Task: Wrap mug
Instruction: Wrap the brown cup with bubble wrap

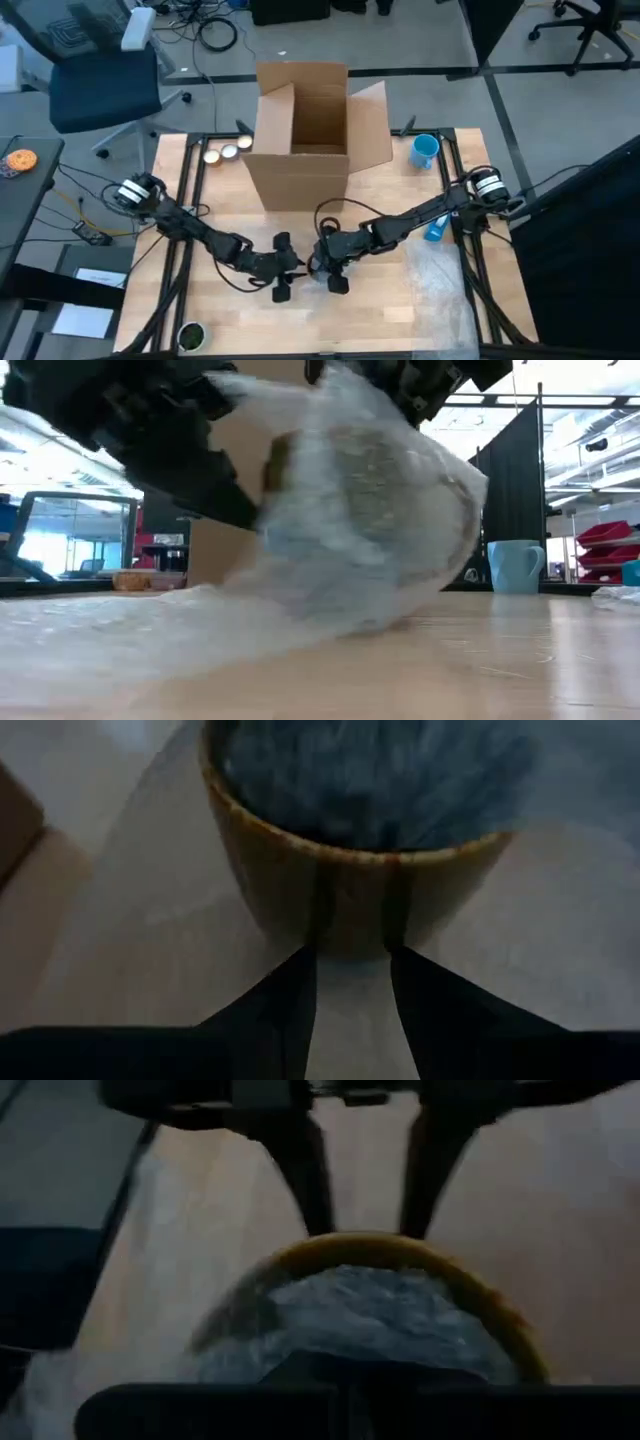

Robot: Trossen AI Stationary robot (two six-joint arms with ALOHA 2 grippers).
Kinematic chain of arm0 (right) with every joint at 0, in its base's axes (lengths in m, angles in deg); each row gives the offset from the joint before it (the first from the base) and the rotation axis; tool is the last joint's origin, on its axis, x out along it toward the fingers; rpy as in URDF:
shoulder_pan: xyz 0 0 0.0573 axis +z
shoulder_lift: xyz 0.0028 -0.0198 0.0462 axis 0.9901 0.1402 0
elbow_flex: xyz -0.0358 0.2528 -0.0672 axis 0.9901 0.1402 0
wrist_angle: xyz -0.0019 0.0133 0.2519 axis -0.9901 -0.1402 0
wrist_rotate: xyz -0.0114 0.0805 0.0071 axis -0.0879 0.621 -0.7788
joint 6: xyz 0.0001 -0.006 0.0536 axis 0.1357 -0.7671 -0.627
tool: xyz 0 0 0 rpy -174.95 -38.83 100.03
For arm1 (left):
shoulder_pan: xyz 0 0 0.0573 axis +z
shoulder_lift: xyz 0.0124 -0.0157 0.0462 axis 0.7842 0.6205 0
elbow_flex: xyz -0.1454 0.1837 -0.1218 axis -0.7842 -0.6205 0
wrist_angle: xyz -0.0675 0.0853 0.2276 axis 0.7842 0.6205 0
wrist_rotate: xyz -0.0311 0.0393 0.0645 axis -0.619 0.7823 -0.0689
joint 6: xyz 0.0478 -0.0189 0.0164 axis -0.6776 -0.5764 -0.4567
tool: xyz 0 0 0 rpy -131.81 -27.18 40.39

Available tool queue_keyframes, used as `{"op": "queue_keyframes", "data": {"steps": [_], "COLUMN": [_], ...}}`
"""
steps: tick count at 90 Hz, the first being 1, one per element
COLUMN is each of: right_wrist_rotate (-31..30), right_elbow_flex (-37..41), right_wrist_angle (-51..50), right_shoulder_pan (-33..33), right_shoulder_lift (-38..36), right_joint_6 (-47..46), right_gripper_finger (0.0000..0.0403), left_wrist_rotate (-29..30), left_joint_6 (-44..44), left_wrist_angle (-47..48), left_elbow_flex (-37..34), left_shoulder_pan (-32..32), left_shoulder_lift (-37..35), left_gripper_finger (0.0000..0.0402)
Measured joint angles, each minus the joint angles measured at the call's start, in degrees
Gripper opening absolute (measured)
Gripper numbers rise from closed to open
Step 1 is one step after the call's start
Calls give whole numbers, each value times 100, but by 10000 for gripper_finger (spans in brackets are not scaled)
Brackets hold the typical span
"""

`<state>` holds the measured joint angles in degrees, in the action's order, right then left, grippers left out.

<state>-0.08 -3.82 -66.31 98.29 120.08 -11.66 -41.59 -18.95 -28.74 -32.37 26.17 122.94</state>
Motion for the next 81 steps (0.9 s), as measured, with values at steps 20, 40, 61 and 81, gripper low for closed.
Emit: {"op": "queue_keyframes", "data": {"steps": [20, 40, 61, 81], "right_wrist_rotate": [103, 319, 296, 274], "right_elbow_flex": [1, -14, -506, -1053], "right_wrist_angle": [-621, -1044, -2041, -2532], "right_shoulder_pan": [5, 43, 116, 107], "right_shoulder_lift": [27, 32, 65, 71], "right_joint_6": [-266, -349, -302, -299], "right_gripper_finger": [0, 1, 46, 92], "left_wrist_rotate": [21, 72, 263, 318], "left_joint_6": [-210, -215, -475, -489], "left_wrist_angle": [-439, -684, -724, -865], "left_elbow_flex": [152, 160, 160, 157], "left_shoulder_pan": [192, 259, 406, 504], "left_shoulder_lift": [416, 521, 521, 521], "left_gripper_finger": [117, 117, 117, 117]}}
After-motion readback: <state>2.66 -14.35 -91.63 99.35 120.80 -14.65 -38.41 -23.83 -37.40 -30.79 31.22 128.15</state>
